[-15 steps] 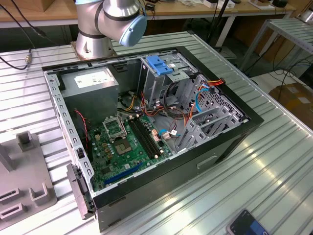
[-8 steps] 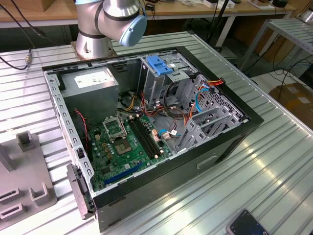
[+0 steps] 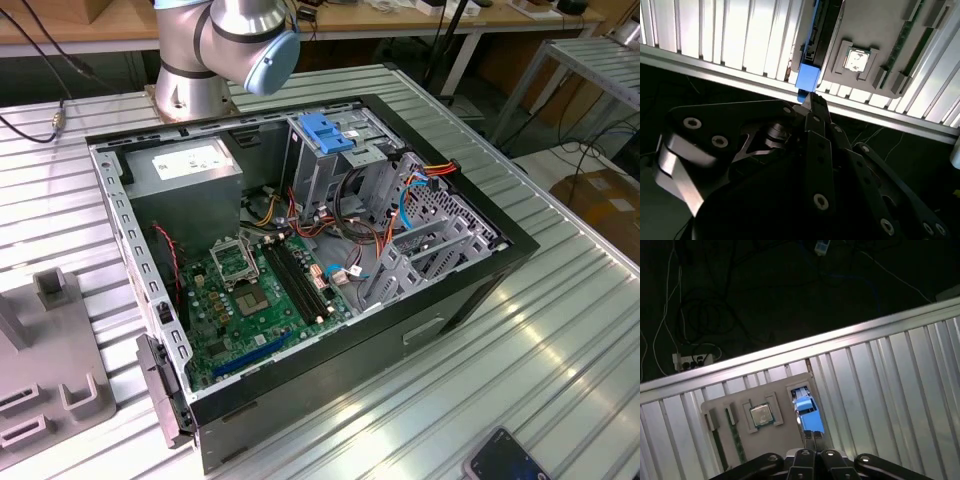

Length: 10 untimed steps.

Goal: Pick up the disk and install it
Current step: 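Pick up the disk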

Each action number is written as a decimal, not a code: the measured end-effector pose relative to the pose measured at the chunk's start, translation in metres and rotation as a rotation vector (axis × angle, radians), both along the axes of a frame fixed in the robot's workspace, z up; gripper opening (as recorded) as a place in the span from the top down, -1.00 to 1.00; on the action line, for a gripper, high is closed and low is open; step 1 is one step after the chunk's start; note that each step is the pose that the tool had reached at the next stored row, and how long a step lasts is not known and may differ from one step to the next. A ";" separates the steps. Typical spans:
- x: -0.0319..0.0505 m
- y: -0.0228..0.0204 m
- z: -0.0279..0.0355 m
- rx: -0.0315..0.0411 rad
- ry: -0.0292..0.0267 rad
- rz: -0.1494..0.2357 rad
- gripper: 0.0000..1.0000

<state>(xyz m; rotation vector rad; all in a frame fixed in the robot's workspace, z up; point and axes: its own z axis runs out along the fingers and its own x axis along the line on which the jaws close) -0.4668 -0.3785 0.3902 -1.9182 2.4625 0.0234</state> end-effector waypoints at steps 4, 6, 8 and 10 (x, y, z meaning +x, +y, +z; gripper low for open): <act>0.0003 0.0000 -0.0005 -0.0001 0.0000 0.062 0.80; 0.0005 -0.0003 -0.0008 -0.0002 0.0002 0.086 0.80; 0.0006 -0.0005 -0.0011 -0.0001 0.0002 0.099 0.80; 0.0006 -0.0006 -0.0011 -0.0001 0.0001 0.099 0.80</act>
